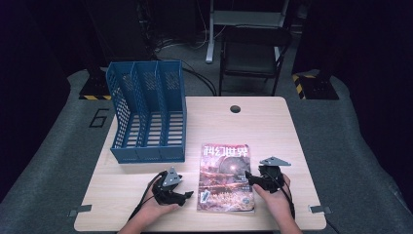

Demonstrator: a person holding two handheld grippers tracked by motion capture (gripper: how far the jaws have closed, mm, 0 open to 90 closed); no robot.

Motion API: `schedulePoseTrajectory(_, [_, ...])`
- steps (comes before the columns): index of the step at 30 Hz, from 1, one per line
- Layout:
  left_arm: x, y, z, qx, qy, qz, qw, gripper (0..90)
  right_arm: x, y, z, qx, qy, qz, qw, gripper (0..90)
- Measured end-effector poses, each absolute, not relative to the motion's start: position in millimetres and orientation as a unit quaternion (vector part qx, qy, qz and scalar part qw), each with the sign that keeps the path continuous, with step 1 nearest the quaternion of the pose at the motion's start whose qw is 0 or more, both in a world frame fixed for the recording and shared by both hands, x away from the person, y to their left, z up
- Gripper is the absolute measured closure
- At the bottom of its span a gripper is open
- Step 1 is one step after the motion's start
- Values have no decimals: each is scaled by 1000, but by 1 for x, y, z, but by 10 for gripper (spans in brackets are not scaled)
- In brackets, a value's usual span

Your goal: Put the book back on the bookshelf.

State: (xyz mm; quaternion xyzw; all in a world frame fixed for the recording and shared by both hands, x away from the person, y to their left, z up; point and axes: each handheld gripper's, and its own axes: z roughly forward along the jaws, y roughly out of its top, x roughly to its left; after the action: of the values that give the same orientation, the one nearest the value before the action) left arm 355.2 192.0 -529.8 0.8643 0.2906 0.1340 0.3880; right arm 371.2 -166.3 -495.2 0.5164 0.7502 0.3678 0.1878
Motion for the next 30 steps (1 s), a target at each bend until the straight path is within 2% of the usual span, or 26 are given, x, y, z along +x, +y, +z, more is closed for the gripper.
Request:
schedulePoseTrajectory(22, [355, 193, -529, 869, 284, 129, 384, 237, 378, -159, -505, 534, 743, 369, 162, 326])
schedulePoseTrajectory(30, [355, 193, -529, 869, 285, 129, 384, 237, 379, -156, -511, 537, 748, 363, 147, 368])
